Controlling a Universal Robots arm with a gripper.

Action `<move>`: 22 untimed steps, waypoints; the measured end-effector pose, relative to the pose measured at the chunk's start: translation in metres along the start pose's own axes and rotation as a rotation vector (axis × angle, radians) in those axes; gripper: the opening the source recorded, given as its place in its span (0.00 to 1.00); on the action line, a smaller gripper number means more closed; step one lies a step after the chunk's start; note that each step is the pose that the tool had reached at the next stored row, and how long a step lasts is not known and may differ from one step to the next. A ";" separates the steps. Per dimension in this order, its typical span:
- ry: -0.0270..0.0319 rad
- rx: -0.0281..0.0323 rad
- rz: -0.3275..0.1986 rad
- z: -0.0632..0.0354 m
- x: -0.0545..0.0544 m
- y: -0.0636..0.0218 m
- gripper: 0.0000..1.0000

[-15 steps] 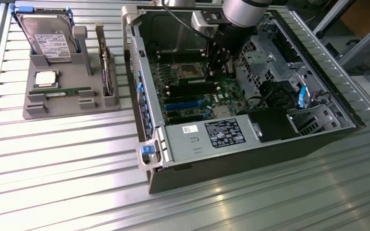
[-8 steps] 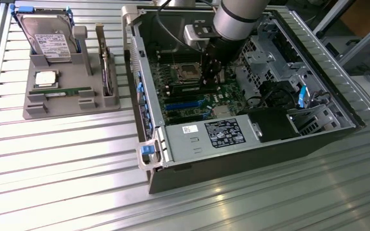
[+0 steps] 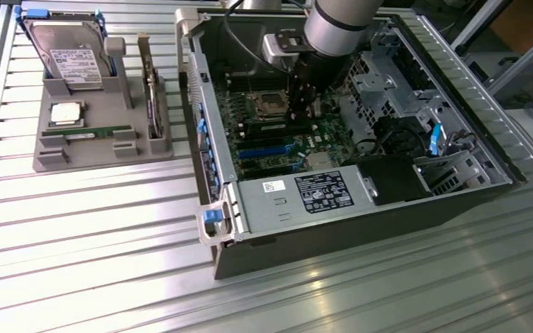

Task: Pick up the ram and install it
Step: 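Insert the ram into the slot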

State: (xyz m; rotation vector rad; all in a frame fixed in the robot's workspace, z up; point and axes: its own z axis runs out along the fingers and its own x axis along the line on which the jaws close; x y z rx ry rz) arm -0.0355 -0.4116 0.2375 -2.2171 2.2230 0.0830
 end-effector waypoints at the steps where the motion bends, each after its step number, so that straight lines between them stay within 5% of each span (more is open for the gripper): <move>1: 0.0001 0.0000 0.000 0.0000 0.000 0.0001 0.12; 10: -0.0005 0.0078 0.000 -0.0052 0.004 0.0018 0.12; 22: -0.0004 0.0078 0.000 -0.0023 0.005 0.0032 0.12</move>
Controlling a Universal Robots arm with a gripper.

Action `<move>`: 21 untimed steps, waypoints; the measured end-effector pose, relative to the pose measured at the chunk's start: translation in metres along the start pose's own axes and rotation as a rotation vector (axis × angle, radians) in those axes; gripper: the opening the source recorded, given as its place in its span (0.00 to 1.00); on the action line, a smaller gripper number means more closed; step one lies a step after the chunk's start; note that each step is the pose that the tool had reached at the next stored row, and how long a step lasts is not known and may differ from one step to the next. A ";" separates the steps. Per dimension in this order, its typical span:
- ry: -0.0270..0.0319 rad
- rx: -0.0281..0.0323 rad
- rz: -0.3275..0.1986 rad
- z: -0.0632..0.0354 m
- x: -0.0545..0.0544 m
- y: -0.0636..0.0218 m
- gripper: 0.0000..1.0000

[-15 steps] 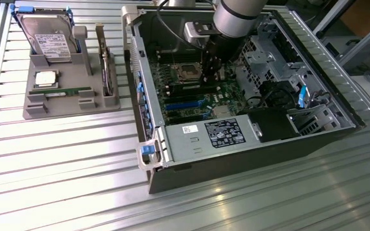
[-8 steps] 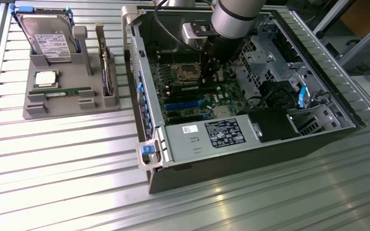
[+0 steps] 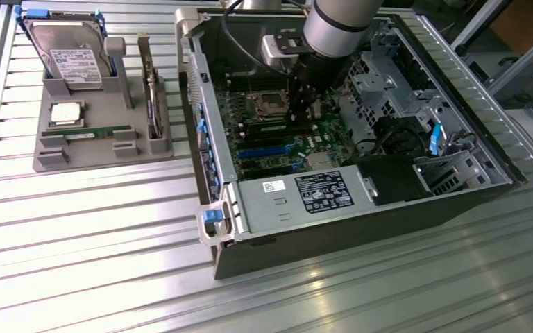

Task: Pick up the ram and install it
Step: 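Insert the ram into the slot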

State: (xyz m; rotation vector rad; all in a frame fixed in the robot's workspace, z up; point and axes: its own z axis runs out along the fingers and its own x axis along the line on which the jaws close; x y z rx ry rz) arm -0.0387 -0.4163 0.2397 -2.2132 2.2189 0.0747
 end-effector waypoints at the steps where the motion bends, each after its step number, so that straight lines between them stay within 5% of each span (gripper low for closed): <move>1: 0.0000 0.0000 0.000 0.0000 0.000 0.0000 0.12; 21: -0.0009 0.0000 0.000 0.0030 0.000 0.0003 0.12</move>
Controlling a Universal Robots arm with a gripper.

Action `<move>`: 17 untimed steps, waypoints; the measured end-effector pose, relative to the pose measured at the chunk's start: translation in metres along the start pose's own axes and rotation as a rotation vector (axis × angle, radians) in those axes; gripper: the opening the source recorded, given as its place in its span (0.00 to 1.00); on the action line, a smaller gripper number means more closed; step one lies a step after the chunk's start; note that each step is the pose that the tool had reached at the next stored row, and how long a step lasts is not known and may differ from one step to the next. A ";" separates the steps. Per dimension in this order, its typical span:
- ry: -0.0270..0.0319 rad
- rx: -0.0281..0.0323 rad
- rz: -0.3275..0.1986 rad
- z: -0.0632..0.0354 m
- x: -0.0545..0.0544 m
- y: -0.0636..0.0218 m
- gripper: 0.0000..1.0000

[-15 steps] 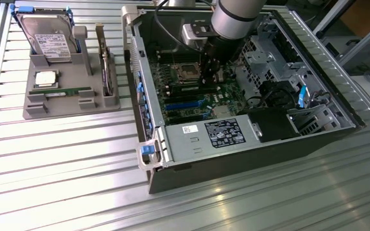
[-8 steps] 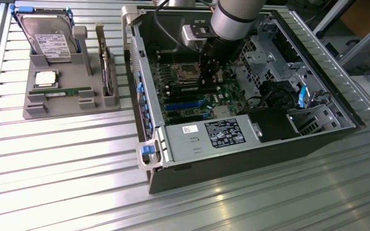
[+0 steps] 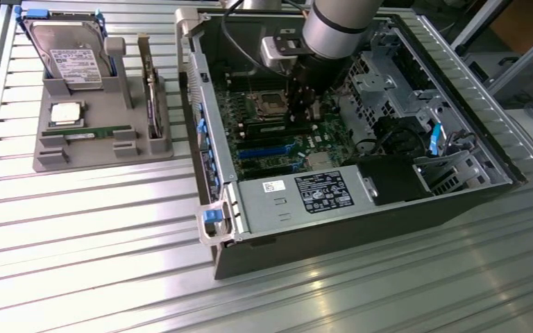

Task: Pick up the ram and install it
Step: 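Insert the ram into the slot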

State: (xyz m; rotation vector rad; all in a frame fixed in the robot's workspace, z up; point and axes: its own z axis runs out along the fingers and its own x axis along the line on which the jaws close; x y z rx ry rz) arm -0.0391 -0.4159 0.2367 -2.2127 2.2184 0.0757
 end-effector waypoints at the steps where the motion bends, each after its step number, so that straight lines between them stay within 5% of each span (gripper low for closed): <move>1: -0.0002 0.0001 0.000 0.0007 0.000 0.0000 0.12; 7: -0.0002 0.0000 0.000 0.0011 0.000 0.0000 0.14; 8: -0.0002 0.0000 0.000 0.0011 0.000 0.0000 0.20; 12: -0.0003 0.0002 0.000 -0.0145 -0.004 0.0004 0.19; 14: -0.0003 -0.0033 0.000 -0.0146 -0.005 -0.0088 0.10; 17: 0.0001 -0.0133 0.001 -0.0143 -0.005 -0.0278 0.10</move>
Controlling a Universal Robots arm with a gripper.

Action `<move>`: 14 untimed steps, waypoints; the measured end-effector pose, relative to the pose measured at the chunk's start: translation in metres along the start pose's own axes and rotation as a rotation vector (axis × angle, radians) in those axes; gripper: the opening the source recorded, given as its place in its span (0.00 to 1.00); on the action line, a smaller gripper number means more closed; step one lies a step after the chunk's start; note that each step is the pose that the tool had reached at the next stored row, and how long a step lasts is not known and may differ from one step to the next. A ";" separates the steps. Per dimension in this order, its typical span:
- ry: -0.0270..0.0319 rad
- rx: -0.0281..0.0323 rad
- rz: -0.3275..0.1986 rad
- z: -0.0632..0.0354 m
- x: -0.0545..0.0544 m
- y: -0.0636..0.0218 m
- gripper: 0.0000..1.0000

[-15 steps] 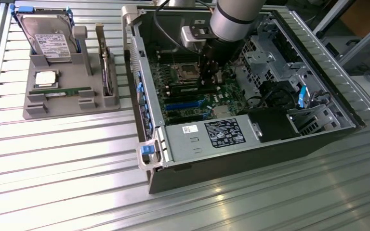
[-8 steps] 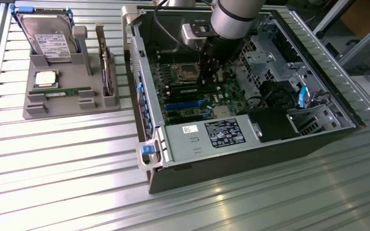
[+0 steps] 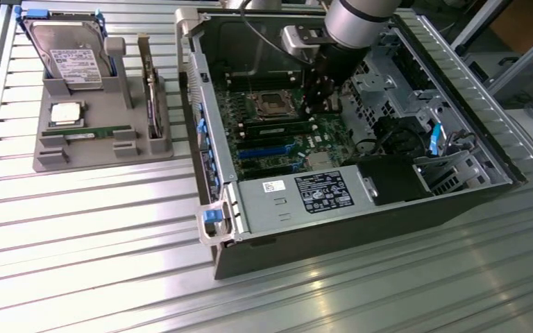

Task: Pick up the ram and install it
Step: 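Insert the ram into the slot, then press down the ram until it locks into place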

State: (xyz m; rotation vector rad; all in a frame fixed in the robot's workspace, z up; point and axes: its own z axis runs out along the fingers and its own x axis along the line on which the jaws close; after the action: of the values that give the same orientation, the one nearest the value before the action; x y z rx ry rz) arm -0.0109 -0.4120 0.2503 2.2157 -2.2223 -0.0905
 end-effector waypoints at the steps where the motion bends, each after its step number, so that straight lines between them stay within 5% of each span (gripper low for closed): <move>1: 0.0002 -0.0033 0.000 -0.0001 0.000 -0.0070 0.10; 4: -0.0001 -0.0112 0.000 -0.0007 0.000 -0.0329 0.10; 6: 0.0001 -0.0124 0.000 -0.0014 0.000 -0.0417 0.10; 8: -0.0002 -0.0123 0.000 -0.0105 -0.001 -0.0434 0.10; 12: -0.0003 -0.0124 0.000 -0.0435 -0.002 -0.0430 0.10; 14: -0.0007 -0.0123 0.000 -0.0414 -0.002 -0.0376 0.10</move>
State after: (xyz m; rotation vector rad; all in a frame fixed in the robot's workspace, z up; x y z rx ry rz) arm 0.0285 -0.4120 0.2902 2.2095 -2.2164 -0.1046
